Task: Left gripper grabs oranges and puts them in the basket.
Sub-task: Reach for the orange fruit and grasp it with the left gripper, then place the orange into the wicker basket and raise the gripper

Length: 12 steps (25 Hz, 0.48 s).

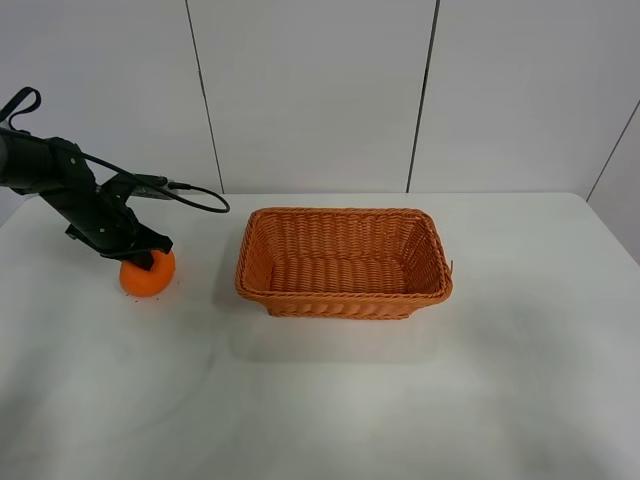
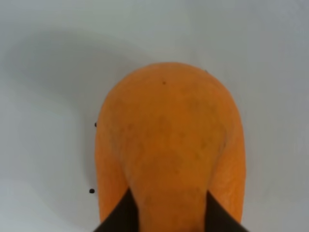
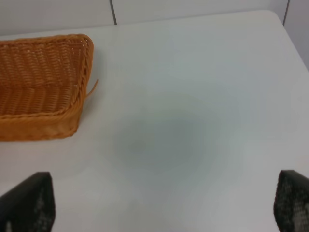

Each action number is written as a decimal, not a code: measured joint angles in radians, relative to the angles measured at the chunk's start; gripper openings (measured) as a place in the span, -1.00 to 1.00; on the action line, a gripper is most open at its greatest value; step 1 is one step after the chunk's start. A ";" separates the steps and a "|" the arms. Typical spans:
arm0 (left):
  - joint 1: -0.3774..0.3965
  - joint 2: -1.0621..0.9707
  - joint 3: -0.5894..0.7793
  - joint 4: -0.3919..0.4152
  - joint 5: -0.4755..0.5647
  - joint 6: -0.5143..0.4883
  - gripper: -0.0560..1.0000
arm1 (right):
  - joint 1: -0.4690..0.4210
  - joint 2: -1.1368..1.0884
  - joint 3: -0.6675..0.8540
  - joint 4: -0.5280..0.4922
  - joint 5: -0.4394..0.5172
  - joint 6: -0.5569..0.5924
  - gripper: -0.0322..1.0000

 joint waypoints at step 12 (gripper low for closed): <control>0.000 -0.046 0.000 -0.016 0.056 -0.004 -0.48 | 0.000 0.000 0.000 -0.001 0.000 0.000 0.41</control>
